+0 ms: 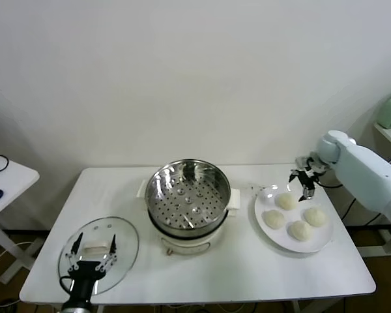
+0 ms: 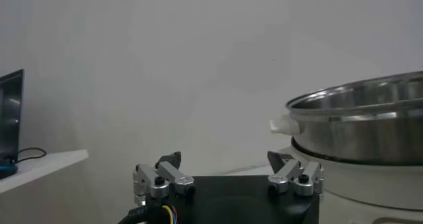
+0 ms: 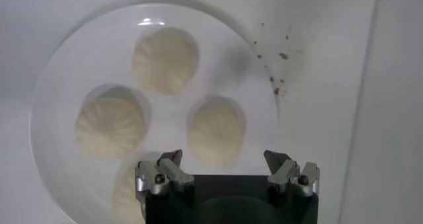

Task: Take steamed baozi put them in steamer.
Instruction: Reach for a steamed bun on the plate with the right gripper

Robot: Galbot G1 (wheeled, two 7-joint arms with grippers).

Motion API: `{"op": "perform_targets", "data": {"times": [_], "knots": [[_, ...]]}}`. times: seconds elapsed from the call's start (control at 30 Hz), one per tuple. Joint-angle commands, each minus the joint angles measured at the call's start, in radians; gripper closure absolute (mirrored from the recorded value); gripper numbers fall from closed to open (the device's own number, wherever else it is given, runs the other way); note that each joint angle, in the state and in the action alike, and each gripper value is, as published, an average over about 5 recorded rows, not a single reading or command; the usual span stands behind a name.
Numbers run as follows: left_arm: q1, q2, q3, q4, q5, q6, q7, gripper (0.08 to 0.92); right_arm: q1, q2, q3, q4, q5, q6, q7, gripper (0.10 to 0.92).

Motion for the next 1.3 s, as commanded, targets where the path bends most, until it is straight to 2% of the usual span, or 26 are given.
{"op": "perform_targets", "data": {"times": [0.03,0.5,0.9,1.1,1.3], "knots": [[-0.001,-0.001,0.001,0.001,-0.005,0.004,-0.001,0.177,-0.012,0.069,-0.004,-0.084,-0.053,0.009,-0.016,0.203],[0.007,-0.003,0.002,0.009,-0.005,-0.002,-0.004,0.177,-0.076,0.109,0.131,-0.147,-0.151,0.051,0.065,0.203],[0.009,-0.003,0.001,0.015,-0.005,-0.004,-0.006,0.177,-0.093,0.137,0.187,-0.183,-0.205,0.057,0.069,0.207],[0.009,-0.005,0.003,0.013,-0.003,-0.003,-0.006,0.177,-0.094,0.144,0.202,-0.19,-0.208,0.056,0.071,0.309],[0.01,-0.005,0.003,0.014,-0.003,-0.004,-0.007,0.177,-0.096,0.144,0.206,-0.19,-0.209,0.056,0.071,0.338]]}}
